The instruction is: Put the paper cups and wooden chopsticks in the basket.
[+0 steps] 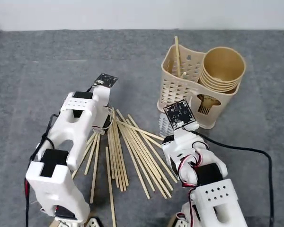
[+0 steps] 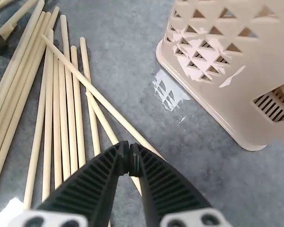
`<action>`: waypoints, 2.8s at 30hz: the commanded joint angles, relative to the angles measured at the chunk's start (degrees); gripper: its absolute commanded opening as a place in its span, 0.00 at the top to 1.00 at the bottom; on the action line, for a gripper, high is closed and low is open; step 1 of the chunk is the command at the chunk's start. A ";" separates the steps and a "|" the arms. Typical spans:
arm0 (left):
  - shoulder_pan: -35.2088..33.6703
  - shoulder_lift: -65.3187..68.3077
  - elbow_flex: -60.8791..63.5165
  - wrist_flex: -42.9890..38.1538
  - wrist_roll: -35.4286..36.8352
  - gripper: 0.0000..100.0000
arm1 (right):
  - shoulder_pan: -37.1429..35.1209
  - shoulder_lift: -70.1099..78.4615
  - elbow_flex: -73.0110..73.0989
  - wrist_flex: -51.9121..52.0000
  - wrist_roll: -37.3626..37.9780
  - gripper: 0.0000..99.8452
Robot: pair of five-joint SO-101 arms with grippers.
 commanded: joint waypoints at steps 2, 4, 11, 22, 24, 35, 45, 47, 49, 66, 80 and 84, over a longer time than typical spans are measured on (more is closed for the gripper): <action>0.18 -0.44 -1.01 -0.70 -0.18 0.97 | -0.31 -1.36 -0.26 -0.57 -0.70 0.99; 0.35 -0.44 -2.07 0.00 -0.18 0.97 | -0.31 -1.36 -0.26 -0.57 -0.70 0.99; 4.92 -0.44 -10.42 9.76 -0.18 0.98 | -0.22 -1.36 -0.26 -0.57 -0.70 0.99; 7.47 -0.44 -30.73 25.76 -0.26 0.99 | -0.13 -1.36 -0.26 -0.57 -0.70 0.99; 7.47 -0.44 -36.44 29.36 -0.44 0.99 | -0.13 -1.36 -0.26 -0.57 -0.70 0.99; 9.05 0.00 -65.63 34.73 -0.35 0.99 | -0.13 -1.36 0.79 -1.01 -0.62 0.99; 17.23 0.09 -86.02 28.84 -0.26 0.99 | -0.22 -1.36 0.88 -0.92 -0.53 0.99; 18.81 0.09 -89.01 25.32 -0.18 0.99 | -0.13 -1.36 0.88 -0.92 -0.53 0.99; 20.66 0.09 -90.77 21.36 -0.09 0.99 | -0.22 -1.36 0.97 -0.92 -0.53 0.99; 28.84 0.18 -78.55 -16.88 6.86 0.99 | -0.40 -1.36 0.97 -0.92 -0.35 0.99; 27.08 0.18 -57.80 -26.37 14.68 0.98 | -0.40 -1.10 0.97 -0.92 -0.18 0.99; 27.08 -0.44 -54.29 -26.02 19.60 0.91 | -0.40 -1.10 0.97 -0.92 -0.18 0.99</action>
